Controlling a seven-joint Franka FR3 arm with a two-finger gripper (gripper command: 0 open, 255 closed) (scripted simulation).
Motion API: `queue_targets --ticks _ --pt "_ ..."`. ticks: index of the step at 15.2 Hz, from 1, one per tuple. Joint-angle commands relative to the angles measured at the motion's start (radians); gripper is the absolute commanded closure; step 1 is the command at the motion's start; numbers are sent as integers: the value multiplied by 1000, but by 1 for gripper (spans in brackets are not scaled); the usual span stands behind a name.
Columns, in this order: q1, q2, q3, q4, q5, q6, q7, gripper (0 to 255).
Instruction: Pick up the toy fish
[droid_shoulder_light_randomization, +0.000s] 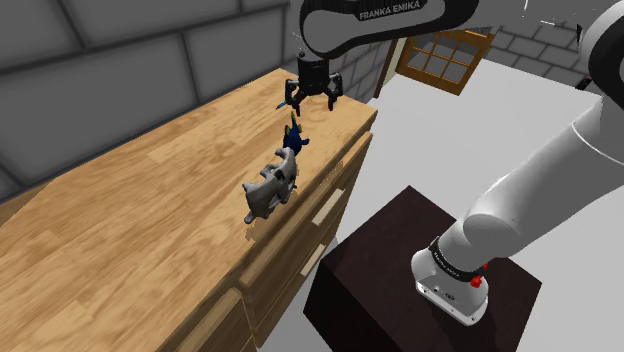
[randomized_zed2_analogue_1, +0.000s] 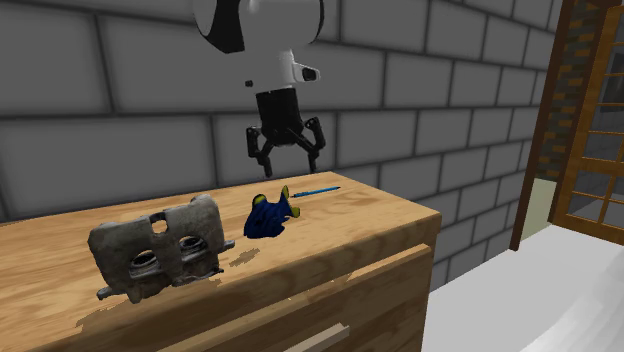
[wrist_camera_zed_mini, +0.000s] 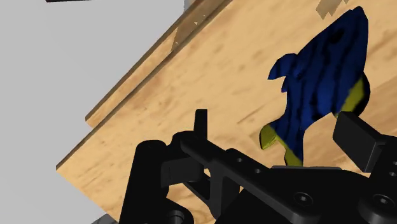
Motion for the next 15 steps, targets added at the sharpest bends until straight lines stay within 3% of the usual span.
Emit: queue_targets --ticks 1,6,15 --pt "1 87 11 67 -31 2 78 0" --pt "21 273 8 227 -96 -8 219 0" --pt "23 305 4 165 -113 82 240 0"
